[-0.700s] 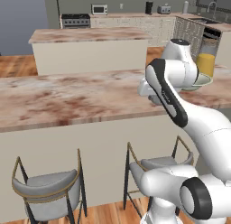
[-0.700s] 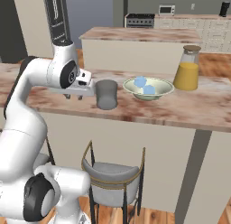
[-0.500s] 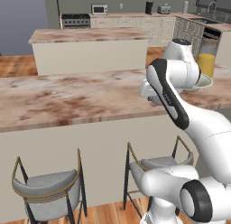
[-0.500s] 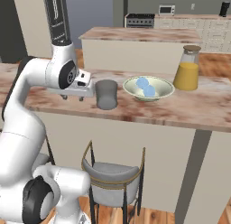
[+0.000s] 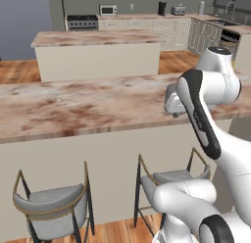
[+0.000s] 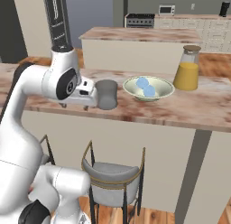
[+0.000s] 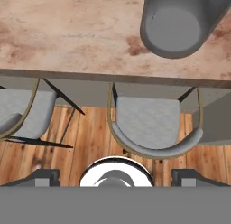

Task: There are two ice cubes in the ice bowl. Place both ice cubes in the glass cup.

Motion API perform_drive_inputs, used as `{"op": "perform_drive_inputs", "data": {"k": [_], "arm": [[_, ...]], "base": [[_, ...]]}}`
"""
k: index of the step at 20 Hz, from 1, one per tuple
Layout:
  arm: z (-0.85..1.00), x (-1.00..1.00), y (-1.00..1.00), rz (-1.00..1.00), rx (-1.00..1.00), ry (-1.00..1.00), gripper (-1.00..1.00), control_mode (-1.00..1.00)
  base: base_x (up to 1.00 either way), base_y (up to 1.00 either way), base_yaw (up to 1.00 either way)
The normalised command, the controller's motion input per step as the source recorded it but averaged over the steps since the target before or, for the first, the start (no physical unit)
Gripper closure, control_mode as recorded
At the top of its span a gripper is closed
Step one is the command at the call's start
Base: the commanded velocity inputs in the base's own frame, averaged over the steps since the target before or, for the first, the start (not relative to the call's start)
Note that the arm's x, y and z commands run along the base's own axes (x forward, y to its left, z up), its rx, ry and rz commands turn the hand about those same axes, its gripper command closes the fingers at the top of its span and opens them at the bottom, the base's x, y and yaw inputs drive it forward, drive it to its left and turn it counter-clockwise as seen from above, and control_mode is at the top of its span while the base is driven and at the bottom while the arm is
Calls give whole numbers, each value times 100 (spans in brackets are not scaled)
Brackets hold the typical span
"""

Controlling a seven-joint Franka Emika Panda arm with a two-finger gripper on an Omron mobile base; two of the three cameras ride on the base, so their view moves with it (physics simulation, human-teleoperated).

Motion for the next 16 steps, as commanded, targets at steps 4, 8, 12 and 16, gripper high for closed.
{"op": "perform_drive_inputs", "data": {"k": [4,8,12,16], "arm": [[24,-4,-83,-1,1,0,-100,-100],[41,1,-100,0,7,0,-100,-100],[38,58,-100,-1,13,2,-100,-100],[31,85,-98,-5,11,8,-100,-100]], "base": [[0,0,0],[0,0,0],[0,0,0],[0,0,0]]}}
